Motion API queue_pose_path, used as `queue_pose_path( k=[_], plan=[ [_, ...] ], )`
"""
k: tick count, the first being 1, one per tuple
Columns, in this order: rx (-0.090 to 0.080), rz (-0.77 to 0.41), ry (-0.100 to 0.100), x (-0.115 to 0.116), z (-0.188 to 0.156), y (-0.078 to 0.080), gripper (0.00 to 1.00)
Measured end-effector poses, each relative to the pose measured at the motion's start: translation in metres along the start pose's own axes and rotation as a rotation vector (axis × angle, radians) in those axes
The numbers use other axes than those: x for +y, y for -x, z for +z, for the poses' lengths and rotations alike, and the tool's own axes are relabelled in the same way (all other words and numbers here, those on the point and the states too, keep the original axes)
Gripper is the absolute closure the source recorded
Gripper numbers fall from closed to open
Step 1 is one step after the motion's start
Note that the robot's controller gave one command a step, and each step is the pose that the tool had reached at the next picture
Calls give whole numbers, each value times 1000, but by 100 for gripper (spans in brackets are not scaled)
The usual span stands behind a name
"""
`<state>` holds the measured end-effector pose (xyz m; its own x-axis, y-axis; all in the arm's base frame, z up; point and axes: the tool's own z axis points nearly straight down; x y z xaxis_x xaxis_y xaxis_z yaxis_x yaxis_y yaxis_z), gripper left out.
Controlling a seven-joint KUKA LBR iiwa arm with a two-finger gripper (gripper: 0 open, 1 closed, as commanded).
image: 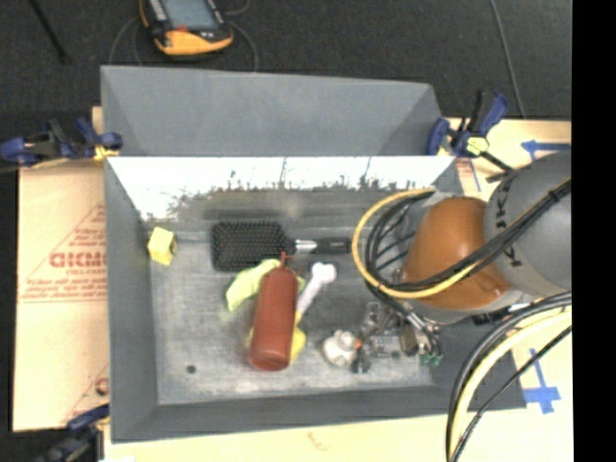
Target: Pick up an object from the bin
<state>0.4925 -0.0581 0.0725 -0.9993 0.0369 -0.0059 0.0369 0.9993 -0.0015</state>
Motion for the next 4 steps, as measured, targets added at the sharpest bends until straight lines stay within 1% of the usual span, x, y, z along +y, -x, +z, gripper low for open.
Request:
queue_pose_path(
  k=[1, 2, 3, 4],
  plan=[
    [3, -4, 0, -4, -120, -6, 100],
    [3, -5, 0, -4, -120, -6, 0],
    [3, -6, 0, -4, -120, -6, 0],
    [-5, -30, 0, 25, -66, 18, 0]
  ],
)
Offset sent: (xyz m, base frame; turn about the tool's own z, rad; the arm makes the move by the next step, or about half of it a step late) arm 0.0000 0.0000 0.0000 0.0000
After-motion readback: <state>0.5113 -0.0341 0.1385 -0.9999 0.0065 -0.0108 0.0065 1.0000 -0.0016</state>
